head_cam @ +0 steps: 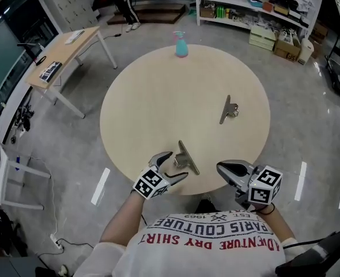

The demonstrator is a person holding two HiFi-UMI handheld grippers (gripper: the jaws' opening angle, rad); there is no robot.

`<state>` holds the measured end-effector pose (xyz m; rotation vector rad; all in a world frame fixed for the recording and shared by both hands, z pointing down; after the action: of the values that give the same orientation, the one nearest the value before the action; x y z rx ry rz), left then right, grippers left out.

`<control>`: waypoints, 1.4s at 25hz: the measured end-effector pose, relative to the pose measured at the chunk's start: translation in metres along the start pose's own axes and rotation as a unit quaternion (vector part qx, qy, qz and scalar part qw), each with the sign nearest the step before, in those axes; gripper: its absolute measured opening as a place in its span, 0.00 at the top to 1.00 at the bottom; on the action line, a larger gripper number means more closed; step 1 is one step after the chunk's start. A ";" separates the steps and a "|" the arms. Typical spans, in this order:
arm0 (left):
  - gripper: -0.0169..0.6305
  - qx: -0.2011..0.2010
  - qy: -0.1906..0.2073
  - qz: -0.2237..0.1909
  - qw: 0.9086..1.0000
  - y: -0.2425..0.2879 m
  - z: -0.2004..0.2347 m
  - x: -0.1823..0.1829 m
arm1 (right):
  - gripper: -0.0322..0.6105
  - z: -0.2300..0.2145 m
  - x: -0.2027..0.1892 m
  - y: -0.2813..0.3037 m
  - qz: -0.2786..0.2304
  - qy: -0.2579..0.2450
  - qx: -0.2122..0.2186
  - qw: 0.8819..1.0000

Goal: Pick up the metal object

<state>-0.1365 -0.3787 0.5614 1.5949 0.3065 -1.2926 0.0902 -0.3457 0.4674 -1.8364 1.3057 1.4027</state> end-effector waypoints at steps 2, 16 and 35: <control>0.35 -0.005 0.016 0.038 0.999 0.017 0.008 -0.013 | 0.95 -0.009 0.001 0.001 0.003 0.003 -0.002 1.000; 0.39 -0.033 0.049 0.157 0.986 0.077 0.031 -0.050 | 0.95 -0.038 0.000 0.006 0.017 0.016 -0.012 1.000; 0.54 0.025 0.016 0.115 0.993 0.076 0.035 -0.044 | 0.95 -0.031 -0.002 0.014 0.031 0.006 0.002 1.000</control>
<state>-0.1196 -0.4247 0.6423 1.6428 0.1056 -1.1055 0.0918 -0.3766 0.4833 -1.8193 1.3805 1.4211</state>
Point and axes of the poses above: the fingertips, and each gripper's own axes: y forward along the fingers, z to its left, x out of its top, the point moved 7 cm from there along -y, backward along the fingers, and after that the axes turned 5 degrees about -y, right-handed, at the moved point
